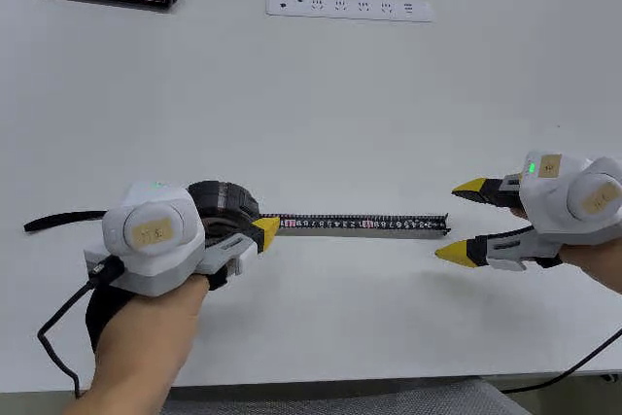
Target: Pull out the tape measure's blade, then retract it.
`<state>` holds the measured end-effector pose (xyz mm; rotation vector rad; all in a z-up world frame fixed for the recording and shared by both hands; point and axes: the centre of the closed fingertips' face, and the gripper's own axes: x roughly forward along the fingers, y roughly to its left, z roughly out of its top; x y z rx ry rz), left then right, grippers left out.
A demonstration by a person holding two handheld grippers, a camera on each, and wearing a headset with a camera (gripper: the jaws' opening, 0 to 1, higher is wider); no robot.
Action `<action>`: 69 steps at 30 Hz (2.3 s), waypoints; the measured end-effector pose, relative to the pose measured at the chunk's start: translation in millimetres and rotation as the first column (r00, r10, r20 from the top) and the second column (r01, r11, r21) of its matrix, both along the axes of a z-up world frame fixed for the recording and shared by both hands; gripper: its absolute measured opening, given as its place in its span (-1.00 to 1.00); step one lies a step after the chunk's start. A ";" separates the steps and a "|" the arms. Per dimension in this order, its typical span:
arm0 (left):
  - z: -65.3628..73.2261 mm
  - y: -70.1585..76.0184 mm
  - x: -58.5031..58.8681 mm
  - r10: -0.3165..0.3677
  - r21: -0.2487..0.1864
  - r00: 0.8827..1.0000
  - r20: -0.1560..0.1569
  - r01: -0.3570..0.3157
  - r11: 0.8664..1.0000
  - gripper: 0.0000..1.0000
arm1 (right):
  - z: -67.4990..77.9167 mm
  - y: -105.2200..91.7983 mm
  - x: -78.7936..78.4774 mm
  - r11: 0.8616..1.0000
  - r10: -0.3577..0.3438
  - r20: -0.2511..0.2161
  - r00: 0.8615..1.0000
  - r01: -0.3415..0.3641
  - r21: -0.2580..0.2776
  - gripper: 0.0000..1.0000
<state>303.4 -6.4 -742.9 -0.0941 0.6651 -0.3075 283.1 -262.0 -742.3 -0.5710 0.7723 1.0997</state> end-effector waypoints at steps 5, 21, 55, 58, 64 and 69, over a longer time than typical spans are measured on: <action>-0.9 2.4 2.1 0.026 0.010 1.000 -0.005 -0.026 1.000 0.38 | -0.7 -0.6 3.1 1.000 0.020 -0.004 1.000 -0.020 -0.006 -0.14; -4.7 9.0 6.3 0.079 0.000 0.997 -0.022 -0.079 0.997 0.21 | -6.1 -3.1 5.2 0.996 0.082 -0.012 0.997 -0.082 -0.038 -0.35; -6.1 9.5 5.3 0.087 -0.021 0.996 -0.035 -0.087 0.996 0.21 | -33.9 -6.2 4.2 0.948 0.252 -0.101 0.963 -0.266 -0.174 -0.75; -5.6 9.3 5.1 0.093 -0.031 0.995 -0.037 -0.094 0.995 0.22 | -33.8 -6.5 4.6 0.948 0.252 -0.098 0.963 -0.266 -0.173 -0.76; -6.0 9.8 5.4 0.107 -0.052 0.993 -0.042 -0.109 0.993 0.22 | -34.2 -6.9 4.9 0.950 0.247 -0.093 0.965 -0.260 -0.172 -0.77; -7.0 9.9 5.7 0.106 -0.050 0.993 -0.045 -0.108 0.993 0.22 | -34.4 -7.1 5.1 0.951 0.244 -0.094 0.965 -0.257 -0.174 -0.77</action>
